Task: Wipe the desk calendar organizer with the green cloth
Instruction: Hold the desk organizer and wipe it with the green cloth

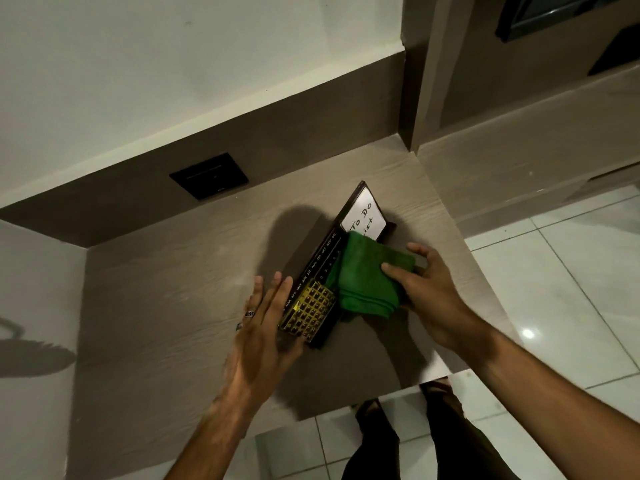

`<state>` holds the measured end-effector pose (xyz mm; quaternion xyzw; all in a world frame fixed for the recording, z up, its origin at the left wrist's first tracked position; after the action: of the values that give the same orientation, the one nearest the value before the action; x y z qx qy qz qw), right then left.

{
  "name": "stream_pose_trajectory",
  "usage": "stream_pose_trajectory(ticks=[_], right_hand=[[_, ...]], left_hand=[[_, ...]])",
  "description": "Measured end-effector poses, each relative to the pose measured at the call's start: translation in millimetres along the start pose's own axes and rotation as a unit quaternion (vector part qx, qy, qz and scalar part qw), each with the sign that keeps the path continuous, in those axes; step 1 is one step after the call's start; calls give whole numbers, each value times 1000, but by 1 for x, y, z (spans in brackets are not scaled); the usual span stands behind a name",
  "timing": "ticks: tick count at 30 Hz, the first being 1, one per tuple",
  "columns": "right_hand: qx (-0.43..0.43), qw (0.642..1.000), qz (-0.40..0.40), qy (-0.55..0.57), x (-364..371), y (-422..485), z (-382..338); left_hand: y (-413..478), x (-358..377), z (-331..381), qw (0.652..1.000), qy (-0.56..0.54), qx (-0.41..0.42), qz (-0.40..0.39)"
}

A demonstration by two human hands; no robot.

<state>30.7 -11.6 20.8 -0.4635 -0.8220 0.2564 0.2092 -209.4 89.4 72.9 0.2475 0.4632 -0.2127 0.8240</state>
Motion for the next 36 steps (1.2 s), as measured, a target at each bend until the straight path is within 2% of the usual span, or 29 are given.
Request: stream_pose_trajectory(ticks=[1, 3, 5, 7, 9, 12, 13, 15, 19, 21, 25, 28, 29, 31, 34, 36], right_hand=[[-25, 1000, 9, -16, -3, 3, 0], [-161, 977, 54, -125, -11, 3, -11], [-304, 920, 110, -221, -12, -9, -25], [-369, 878, 109, -285, 0, -25, -26], [-404, 845, 67, -344, 16, -38, -19], [-391, 827, -103, -391, 34, -52, 0], [-392, 802, -152, -425, 37, -53, 5], [-430, 716, -166, -524, 36, -50, 6], [-512, 604, -43, -609, 35, -34, -27], [-568, 545, -28, -616, 39, -30, -32], [-663, 452, -118, -584, 46, -39, -12], [-691, 397, -212, -566, 43, -59, 16], [-689, 389, -239, -563, 44, -65, 24], [-676, 397, -259, -563, 49, -68, 24], [-644, 464, -207, -573, 55, -40, -16], [-607, 483, -165, -609, 53, -12, -39]], left_hand=[[0, 0, 0, 1000, 1, 2, 0], [0, 1, -1, 1000, 0, 7, 1], [0, 2, -2, 1000, -2, 10, 2], [0, 3, -3, 1000, -3, 8, 1], [0, 3, -4, 1000, -6, 8, -1], [0, 3, -2, 1000, -6, 8, -1], [0, 2, -2, 1000, -7, 6, 2], [1, 2, -2, 1000, -5, -2, 1], [1, 3, -1, 1000, -10, -12, -15], [1, 2, 2, 1000, -10, -11, -16], [2, 1, 5, 1000, -3, -15, -19], [3, -1, 7, 1000, 7, 0, -13], [4, -2, 8, 1000, 17, 8, -9], [5, -3, 10, 999, 48, 21, -7], [7, -5, 12, 996, 78, 35, -7], [8, -5, 14, 994, 96, 44, -10]])
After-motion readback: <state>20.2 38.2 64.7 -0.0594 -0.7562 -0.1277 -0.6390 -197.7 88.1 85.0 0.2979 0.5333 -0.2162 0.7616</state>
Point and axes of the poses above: each hand's wrist, its own y-axis towards the middle knuckle, its own x-axis out of the palm, z = x × y, the point moved 8 cm from there along y, towards the middle knuckle, and after that the axes turned 13 degrees about z, right-handed, at the moved point
